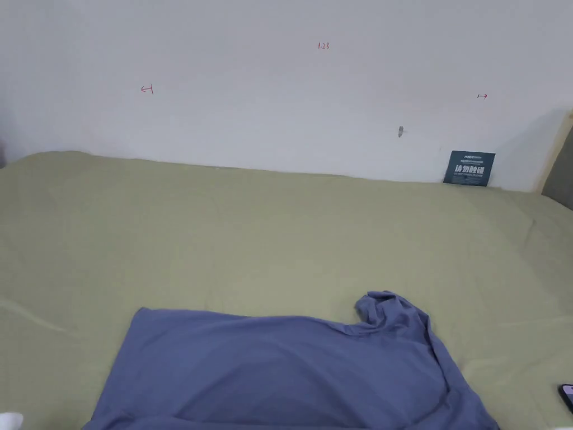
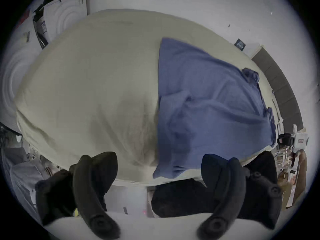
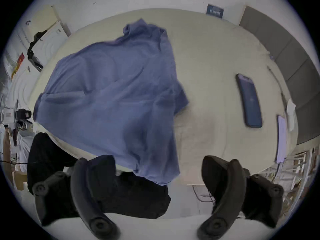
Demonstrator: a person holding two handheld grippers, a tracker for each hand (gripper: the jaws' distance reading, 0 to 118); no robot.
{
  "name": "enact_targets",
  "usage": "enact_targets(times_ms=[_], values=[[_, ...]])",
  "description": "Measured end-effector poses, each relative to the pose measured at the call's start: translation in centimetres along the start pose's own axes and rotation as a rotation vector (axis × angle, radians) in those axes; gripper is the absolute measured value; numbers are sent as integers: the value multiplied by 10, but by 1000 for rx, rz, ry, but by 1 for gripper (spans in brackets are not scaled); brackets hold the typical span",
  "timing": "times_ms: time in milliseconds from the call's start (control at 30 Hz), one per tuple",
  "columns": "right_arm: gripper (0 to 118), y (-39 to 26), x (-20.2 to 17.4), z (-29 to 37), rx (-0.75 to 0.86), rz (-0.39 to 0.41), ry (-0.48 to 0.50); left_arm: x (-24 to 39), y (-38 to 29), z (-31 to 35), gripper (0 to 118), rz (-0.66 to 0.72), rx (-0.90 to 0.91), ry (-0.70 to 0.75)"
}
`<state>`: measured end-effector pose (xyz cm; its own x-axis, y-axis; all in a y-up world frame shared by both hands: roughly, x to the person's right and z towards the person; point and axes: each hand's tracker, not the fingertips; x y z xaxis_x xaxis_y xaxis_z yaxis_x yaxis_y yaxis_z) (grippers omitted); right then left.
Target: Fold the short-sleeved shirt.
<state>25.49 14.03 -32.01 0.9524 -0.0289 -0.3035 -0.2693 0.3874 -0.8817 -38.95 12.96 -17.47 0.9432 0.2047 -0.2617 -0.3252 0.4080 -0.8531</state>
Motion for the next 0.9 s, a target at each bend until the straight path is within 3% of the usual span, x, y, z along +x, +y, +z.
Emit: enact_targets(times_ms=[133, 167, 233, 267, 300, 333, 500, 667, 733, 833, 867, 900], values=[[98, 19, -10, 20, 51, -82, 39, 24, 16, 27, 103, -5, 58, 60], [89, 25, -12, 23, 54, -90, 55, 32, 22, 30, 99, -17, 52, 71], [39, 37, -24, 23, 62, -74, 72, 45, 29, 31, 71, -47, 65, 55], [7, 43, -30, 19, 75, -56, 84, 53, 32, 30, 45, -80, 90, 47], [0, 47, -36, 15, 80, -45, 89, 59, 36, 27, 7, -99, 97, 38], [0, 53, -42, 12, 87, -49, 77, 60, 42, 18, 1, -110, 87, 34], [0, 83, -58, -11, 92, -42, 105, 76, 83, -11, 0, -101, 80, 5], [0, 110, -66, -26, 91, -28, 139, 72, 173, -59, 0, -168, 104, 60], [0, 118, -63, -31, 91, -30, 144, 68, 209, -81, 0, -149, 104, 120], [0, 126, -55, -38, 87, -44, 145, 54, 257, -119, 2, -70, 35, 90], [0, 127, -52, -40, 85, -47, 140, 59, 262, -126, 9, -77, 26, 79], [0, 128, -48, -41, 83, -50, 133, 57, 267, -137, 49, -77, 18, 74]])
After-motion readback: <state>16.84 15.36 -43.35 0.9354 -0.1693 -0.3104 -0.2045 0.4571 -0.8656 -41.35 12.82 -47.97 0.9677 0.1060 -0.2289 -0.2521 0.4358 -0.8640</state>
